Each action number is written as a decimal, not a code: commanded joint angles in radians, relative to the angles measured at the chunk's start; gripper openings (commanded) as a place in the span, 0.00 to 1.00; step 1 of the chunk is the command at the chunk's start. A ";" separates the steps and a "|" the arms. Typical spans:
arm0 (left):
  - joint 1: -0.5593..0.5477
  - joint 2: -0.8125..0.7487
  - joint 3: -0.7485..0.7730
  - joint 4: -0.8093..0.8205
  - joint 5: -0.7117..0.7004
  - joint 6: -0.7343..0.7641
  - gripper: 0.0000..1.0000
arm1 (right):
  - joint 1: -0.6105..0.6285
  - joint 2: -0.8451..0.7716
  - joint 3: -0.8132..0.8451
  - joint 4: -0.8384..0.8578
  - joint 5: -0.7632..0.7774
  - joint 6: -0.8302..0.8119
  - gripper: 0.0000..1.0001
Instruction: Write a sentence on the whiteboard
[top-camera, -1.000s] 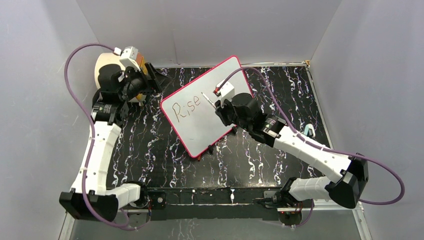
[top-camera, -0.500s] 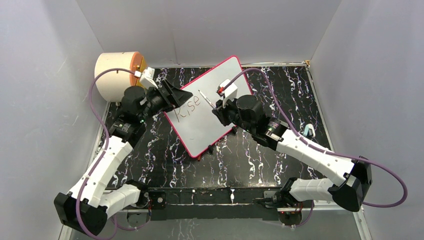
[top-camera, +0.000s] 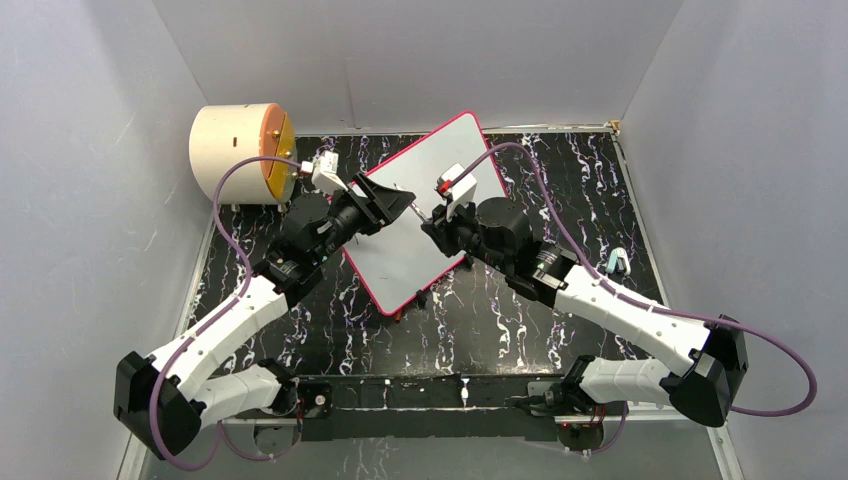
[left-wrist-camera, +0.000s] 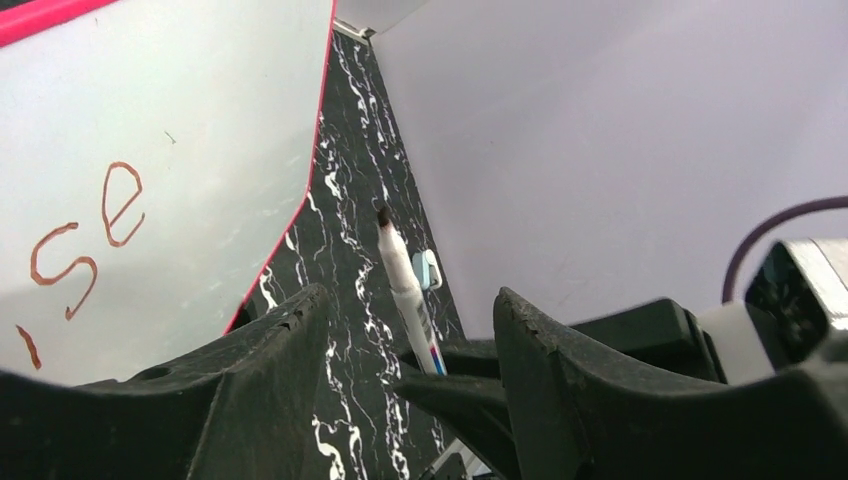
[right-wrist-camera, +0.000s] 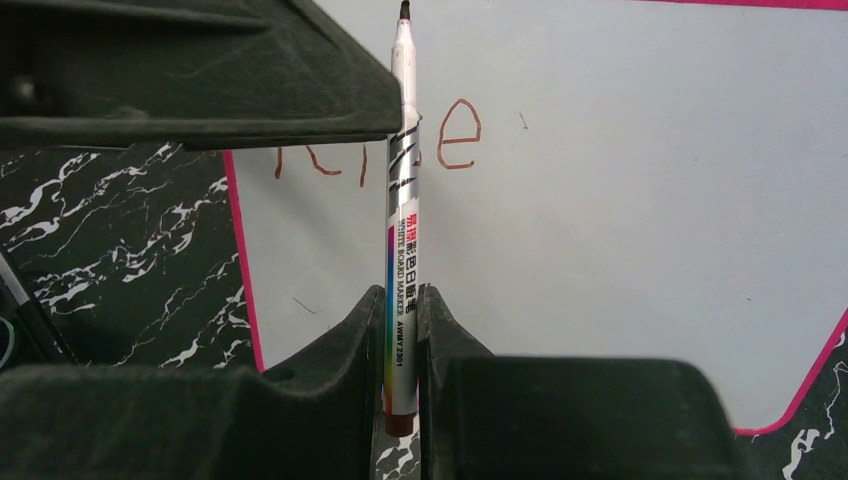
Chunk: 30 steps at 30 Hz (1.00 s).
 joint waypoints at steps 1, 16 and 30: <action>-0.030 0.031 0.000 0.092 -0.094 -0.036 0.56 | 0.011 -0.047 -0.018 0.093 0.003 0.018 0.00; -0.059 0.049 -0.086 0.217 -0.126 -0.173 0.00 | 0.017 -0.083 -0.104 0.213 -0.001 0.034 0.00; -0.061 0.009 -0.182 0.279 -0.196 -0.431 0.00 | 0.018 -0.167 -0.287 0.553 0.058 0.232 0.46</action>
